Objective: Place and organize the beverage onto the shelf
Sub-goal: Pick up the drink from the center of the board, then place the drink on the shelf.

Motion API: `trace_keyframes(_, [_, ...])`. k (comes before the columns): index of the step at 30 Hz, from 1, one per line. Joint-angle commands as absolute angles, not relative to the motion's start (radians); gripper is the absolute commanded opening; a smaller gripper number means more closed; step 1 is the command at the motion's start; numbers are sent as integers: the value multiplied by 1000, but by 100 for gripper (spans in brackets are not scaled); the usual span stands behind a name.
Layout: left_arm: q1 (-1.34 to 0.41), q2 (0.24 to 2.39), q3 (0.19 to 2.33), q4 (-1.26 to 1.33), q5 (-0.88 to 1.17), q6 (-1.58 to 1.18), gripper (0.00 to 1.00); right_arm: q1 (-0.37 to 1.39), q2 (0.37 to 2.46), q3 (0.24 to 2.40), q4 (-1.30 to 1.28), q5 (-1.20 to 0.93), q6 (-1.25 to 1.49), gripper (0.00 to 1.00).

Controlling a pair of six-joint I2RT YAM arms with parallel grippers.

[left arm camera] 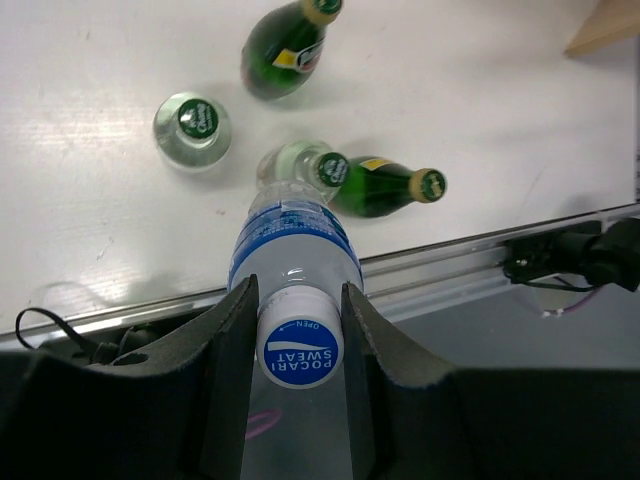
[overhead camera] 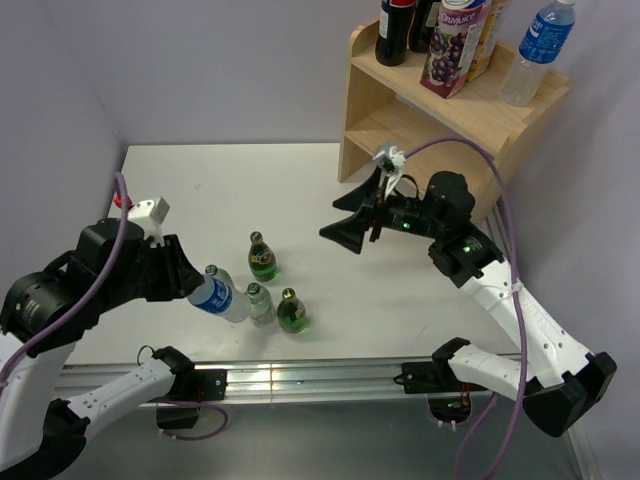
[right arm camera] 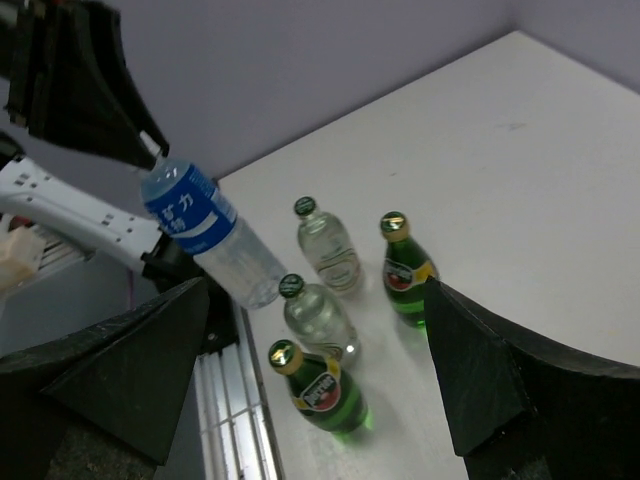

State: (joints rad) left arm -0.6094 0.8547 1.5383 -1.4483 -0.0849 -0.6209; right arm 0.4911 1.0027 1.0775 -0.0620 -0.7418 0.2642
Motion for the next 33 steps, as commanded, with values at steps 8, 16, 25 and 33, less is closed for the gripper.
trace_keyframes(8, [-672, 876, 1782, -1371, -103, -621, 0, 797, 1153, 1190, 12, -729, 163, 93])
trace_keyframes(16, [-700, 856, 1905, -1247, -81, -568, 0, 986, 1288, 1298, 8, -666, 120, 91])
trace_keyframes(25, [-701, 792, 1761, -982, -26, -500, 0, 1129, 1410, 1328, 179, -497, 176, 90])
trace_keyframes(33, [-701, 776, 1706, -827, 98, -442, 0, 1163, 1480, 1374, 187, -477, 175, 90])
